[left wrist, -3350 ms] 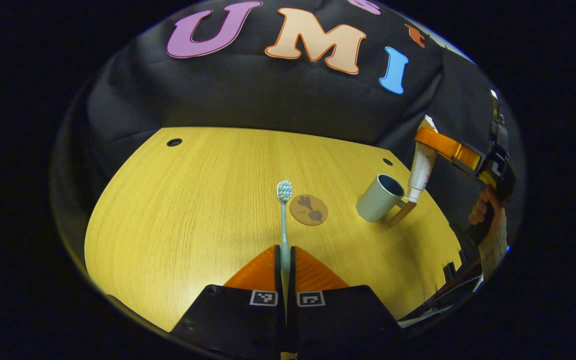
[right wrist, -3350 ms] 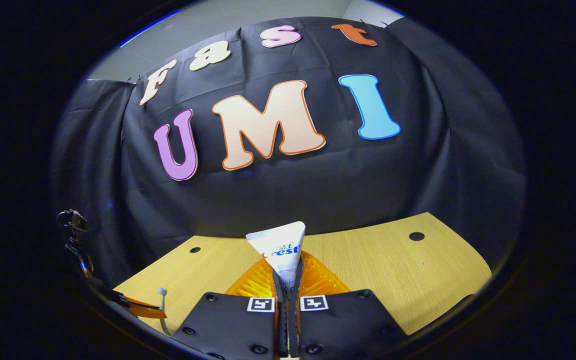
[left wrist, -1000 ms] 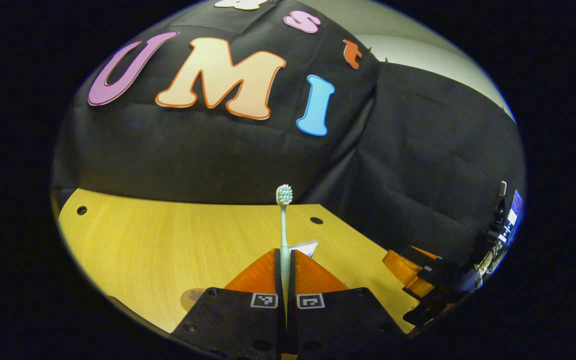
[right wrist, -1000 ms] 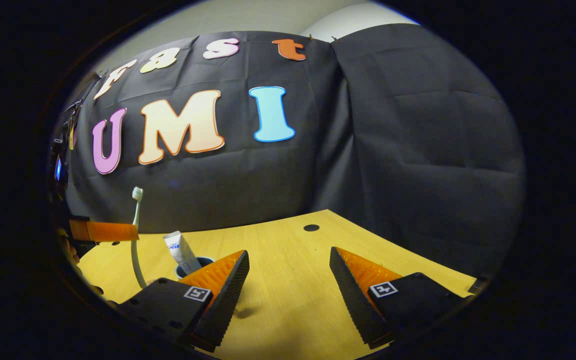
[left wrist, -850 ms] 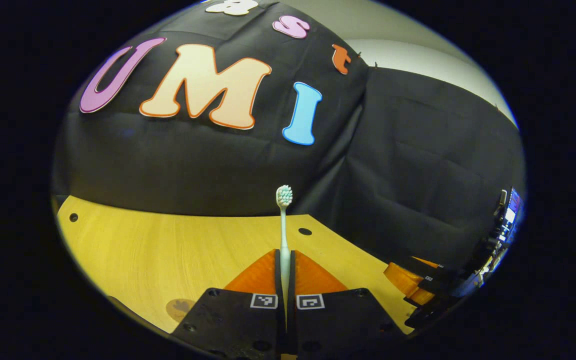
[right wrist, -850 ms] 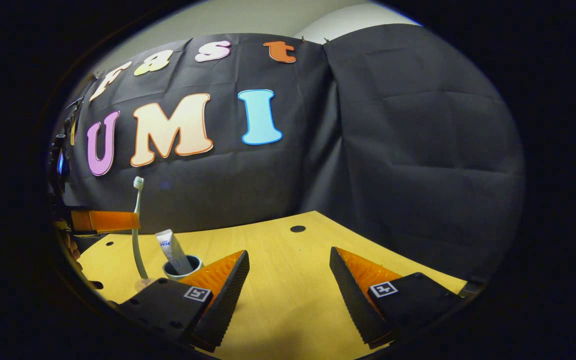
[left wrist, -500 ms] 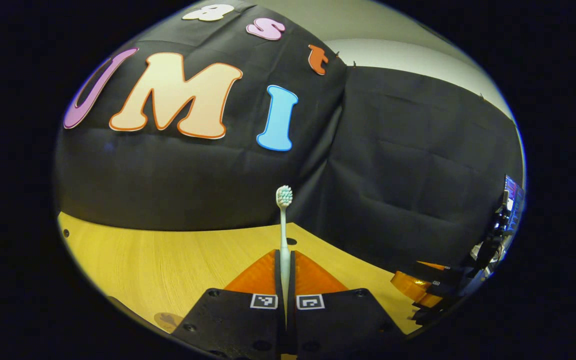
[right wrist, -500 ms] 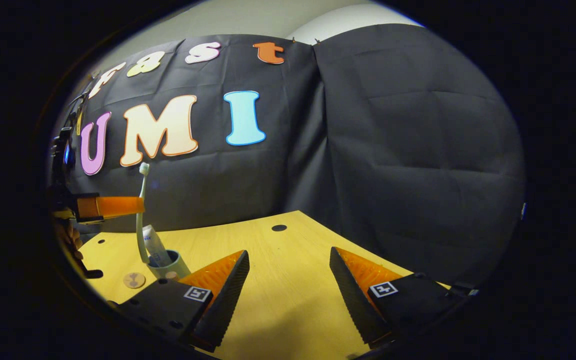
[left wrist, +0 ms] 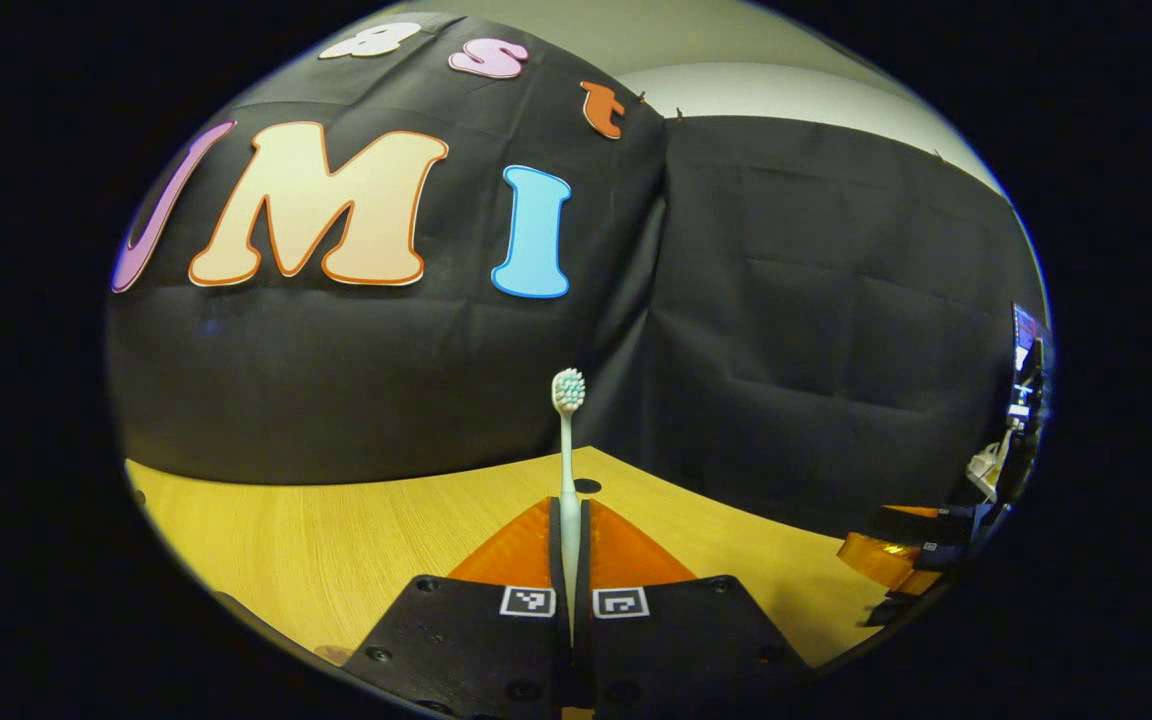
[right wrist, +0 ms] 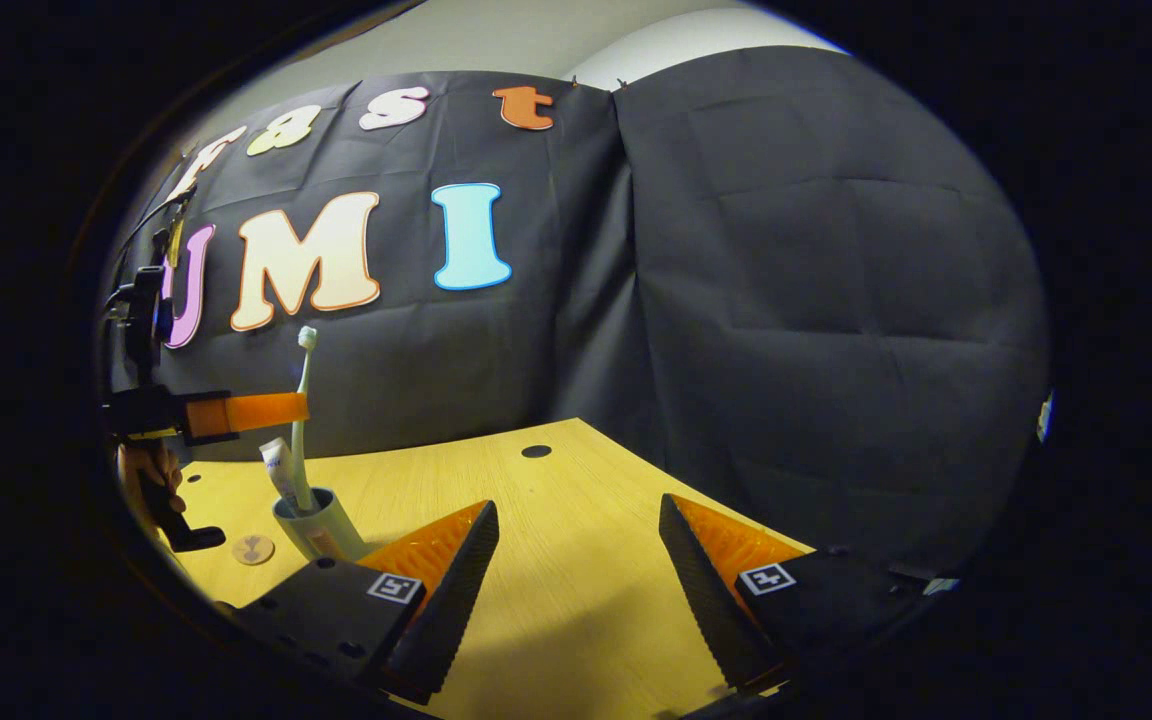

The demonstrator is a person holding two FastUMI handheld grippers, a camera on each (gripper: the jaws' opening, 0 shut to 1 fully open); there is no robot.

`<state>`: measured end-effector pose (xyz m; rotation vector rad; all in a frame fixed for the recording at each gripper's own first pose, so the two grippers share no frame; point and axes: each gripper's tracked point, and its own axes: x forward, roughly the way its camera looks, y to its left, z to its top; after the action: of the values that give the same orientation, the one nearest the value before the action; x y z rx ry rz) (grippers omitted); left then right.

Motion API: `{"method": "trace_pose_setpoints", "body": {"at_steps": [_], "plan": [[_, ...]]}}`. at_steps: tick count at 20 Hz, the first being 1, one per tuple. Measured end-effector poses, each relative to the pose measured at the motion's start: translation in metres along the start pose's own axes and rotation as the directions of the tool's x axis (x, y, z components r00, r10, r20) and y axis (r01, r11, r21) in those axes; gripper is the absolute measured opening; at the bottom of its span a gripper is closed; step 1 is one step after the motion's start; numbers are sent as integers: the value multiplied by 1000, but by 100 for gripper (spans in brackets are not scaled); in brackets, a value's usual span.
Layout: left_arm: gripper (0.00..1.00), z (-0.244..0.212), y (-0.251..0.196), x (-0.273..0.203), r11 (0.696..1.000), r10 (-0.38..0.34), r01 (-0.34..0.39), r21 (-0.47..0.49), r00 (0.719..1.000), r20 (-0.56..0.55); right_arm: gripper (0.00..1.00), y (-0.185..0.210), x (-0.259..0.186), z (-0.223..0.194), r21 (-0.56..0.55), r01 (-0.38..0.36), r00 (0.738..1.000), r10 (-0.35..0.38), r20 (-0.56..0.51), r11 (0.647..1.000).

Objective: Put the toothbrush and toothpaste on the desktop into the cup, then pick up the cup and place it on the coaster on the desktop.

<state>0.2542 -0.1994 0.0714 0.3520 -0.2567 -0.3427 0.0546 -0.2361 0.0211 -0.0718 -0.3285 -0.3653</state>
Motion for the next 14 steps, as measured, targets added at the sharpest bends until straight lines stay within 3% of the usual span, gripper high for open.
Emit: {"method": "trace_pose_setpoints", "body": {"at_steps": [3,7,9,10,14], "plan": [[0,-14,2,5,1000,16,-15,27,1000,-24,99,-3,-2,1,-28,14,1000,-14,-5,1000],[0,-15,4,6,999,25,-25,37,1000,-16,96,-10,-1,-3,-42,19,1000,-20,-15,999],[1,-13,8,5,998,34,-33,51,999,-11,100,-10,-1,0,-33,19,1000,-20,-9,999],[1,-15,8,4,998,36,-35,61,999,-14,96,-10,-1,1,-31,21,1000,-21,-6,999],[5,-15,9,0,997,42,-41,59,999,-10,96,-10,0,-1,-31,24,1000,-24,-11,999]]}}
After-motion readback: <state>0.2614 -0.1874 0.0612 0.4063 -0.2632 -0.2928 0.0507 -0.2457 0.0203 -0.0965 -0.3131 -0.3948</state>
